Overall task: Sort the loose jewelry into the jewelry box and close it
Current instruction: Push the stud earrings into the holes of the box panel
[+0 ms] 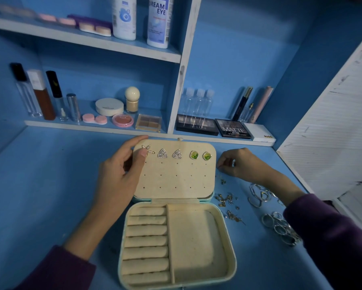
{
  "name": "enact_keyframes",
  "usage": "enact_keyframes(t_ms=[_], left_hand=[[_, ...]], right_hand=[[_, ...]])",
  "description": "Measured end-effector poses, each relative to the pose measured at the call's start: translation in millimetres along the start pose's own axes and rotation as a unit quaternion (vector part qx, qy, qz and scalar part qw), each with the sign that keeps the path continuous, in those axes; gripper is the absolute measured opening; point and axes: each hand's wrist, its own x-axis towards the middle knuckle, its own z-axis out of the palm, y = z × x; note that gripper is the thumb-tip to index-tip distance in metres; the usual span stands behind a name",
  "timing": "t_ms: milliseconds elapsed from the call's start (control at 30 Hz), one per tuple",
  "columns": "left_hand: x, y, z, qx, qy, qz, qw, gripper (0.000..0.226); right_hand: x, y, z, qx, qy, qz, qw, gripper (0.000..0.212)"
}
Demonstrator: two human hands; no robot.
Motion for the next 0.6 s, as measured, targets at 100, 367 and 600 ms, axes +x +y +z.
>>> enact_keyframes(t_ms=[100,367,600], left_hand=[[0.6,0.1,0.1,0.000,-0.001,-0.001,1.000,0.027],[0.4,-1.3,-0.4,-0.002,0.001,0.003,1.000,0.027],[0.0,0.0,-0.3,0.003,0.002,0.007,1.000,0.028]], right_hand=[[0.2,-0.2,0.3,-0.008,-0.004,-0.004,1.000,0.009],[-4.5,1.5,1.8,-0.008,0.014,-0.018,1.000,0.010],[-5.1,-3.7,1.9,-0.024,0.023,-0.008,0.999,0.006]])
